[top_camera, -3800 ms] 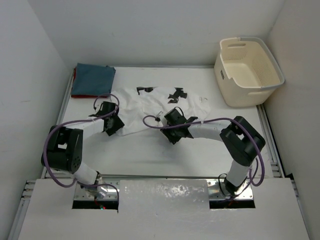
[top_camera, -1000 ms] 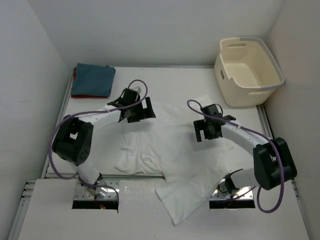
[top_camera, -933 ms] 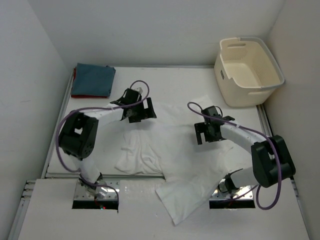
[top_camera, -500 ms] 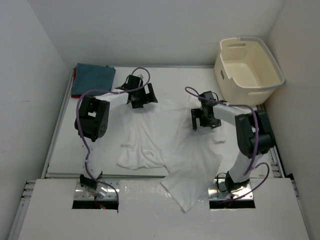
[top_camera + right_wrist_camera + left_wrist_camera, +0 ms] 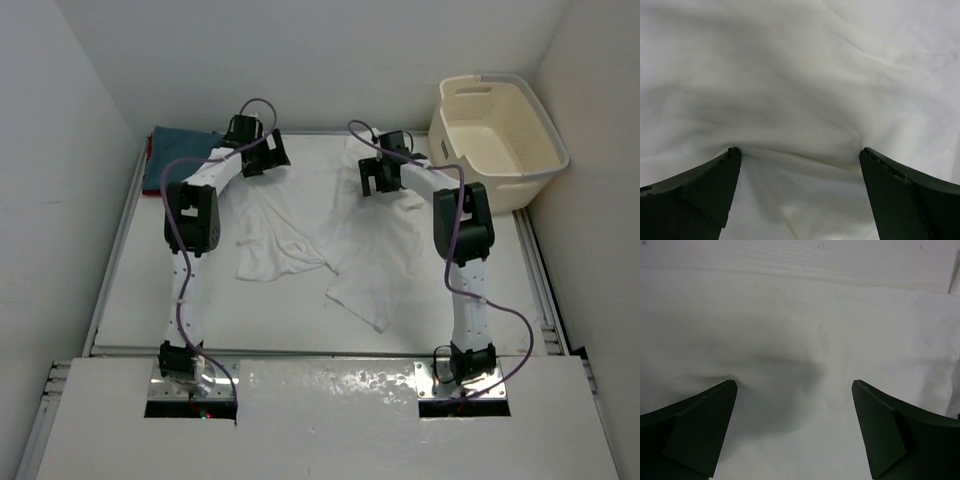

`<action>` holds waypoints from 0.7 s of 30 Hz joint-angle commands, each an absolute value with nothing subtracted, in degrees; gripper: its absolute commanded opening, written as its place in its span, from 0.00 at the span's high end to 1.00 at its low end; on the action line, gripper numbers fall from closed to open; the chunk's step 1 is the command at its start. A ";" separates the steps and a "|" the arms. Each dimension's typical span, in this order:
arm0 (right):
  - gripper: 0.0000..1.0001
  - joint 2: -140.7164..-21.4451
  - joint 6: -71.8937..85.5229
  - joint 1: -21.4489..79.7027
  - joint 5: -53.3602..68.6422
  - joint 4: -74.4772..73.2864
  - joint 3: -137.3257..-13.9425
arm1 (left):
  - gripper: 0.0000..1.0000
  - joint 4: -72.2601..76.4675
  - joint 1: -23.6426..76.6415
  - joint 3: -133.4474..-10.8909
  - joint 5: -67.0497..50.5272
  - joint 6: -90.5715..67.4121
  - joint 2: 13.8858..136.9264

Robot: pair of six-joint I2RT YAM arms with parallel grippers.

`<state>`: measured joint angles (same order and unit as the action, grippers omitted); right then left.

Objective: Fold and stack the t-shirts
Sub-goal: Flatten out the tshirt

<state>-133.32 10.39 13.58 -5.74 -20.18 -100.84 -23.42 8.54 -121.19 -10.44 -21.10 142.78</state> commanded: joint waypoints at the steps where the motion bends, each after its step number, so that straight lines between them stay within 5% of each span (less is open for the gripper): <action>1: 0.01 -129.66 7.13 13.62 -4.22 -22.77 -102.93 | 0.00 -28.22 8.88 -120.78 -9.15 -17.23 137.31; 10: 0.01 -111.90 6.76 14.85 -1.84 -21.98 -87.65 | 0.00 -26.63 7.74 -86.69 5.53 -25.48 107.16; 17: 0.01 -100.64 7.03 14.85 -4.22 -22.67 -75.51 | 0.00 -21.30 4.58 -63.76 -0.49 -30.32 96.16; 21: 0.01 -96.43 7.12 14.85 -4.66 -24.34 -71.29 | 0.14 -15.30 2.64 -58.46 -9.57 -31.55 95.19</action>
<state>-99.31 7.09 14.85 -3.70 -23.16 -73.60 -21.67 3.81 -60.55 -2.68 -29.19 96.16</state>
